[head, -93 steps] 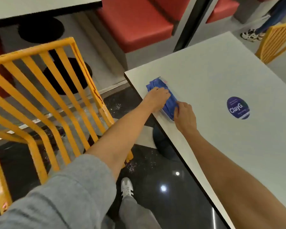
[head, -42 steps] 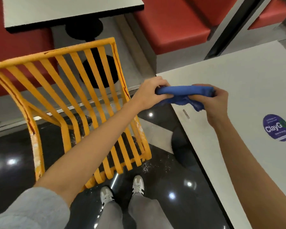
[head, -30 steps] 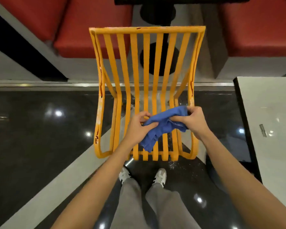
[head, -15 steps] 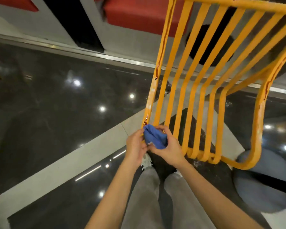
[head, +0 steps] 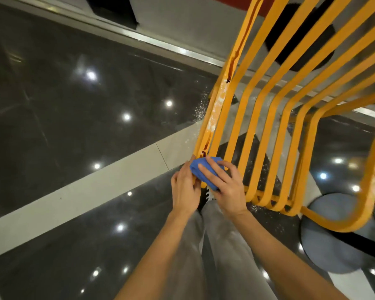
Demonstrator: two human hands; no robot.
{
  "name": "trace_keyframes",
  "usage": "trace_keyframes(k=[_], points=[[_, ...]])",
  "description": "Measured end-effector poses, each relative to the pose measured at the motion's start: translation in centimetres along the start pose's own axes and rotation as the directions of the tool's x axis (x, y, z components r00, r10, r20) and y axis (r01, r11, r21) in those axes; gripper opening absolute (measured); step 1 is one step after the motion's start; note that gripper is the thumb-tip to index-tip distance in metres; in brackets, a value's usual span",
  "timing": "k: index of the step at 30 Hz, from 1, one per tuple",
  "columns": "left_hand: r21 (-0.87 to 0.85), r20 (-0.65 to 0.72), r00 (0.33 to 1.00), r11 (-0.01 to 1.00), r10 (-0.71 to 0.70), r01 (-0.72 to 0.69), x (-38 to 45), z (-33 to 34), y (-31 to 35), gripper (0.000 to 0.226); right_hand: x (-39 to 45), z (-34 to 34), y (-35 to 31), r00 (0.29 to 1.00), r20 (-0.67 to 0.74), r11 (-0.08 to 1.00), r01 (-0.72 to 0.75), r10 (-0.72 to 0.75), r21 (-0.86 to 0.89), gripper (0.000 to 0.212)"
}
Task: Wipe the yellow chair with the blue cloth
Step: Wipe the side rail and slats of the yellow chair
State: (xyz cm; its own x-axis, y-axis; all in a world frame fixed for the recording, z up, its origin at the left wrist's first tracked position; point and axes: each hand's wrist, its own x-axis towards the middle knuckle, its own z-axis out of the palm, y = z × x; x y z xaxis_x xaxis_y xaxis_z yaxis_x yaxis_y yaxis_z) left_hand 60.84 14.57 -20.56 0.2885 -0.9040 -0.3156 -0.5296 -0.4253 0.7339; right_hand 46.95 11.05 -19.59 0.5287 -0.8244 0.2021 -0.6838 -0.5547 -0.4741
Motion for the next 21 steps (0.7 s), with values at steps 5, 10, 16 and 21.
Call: trace_keyframes(k=[5, 10, 16, 21], points=[[0.035, -0.052, 0.995, 0.995, -0.089, 0.09, -0.4, 0.5, -0.4, 0.052, -0.7, 1.1, 0.0, 0.998, 0.058, 0.997, 0.019, -0.015, -0.071, 0.035], [0.074, -0.068, 0.995, 0.994, -0.07, 0.075, -0.5, 0.7, -1.0, 0.042, 3.1, 0.3, 0.5, 0.998, 0.037, 0.999, -0.049, 0.05, -0.024, 0.044], [0.149, -0.058, 0.997, 0.987, -0.046, 0.055, -0.4, 0.7, -1.8, 0.046, 5.3, 0.6, 0.4, 0.972, 0.031, 0.972, -0.232, 0.231, 0.04, 0.058], [0.146, -0.064, 0.995, 0.986, -0.072, 0.08, -0.5, 0.7, -1.6, 0.032, 1.1, 0.8, -2.1, 0.974, 0.075, 0.967, -0.222, 0.213, 0.128, 0.061]])
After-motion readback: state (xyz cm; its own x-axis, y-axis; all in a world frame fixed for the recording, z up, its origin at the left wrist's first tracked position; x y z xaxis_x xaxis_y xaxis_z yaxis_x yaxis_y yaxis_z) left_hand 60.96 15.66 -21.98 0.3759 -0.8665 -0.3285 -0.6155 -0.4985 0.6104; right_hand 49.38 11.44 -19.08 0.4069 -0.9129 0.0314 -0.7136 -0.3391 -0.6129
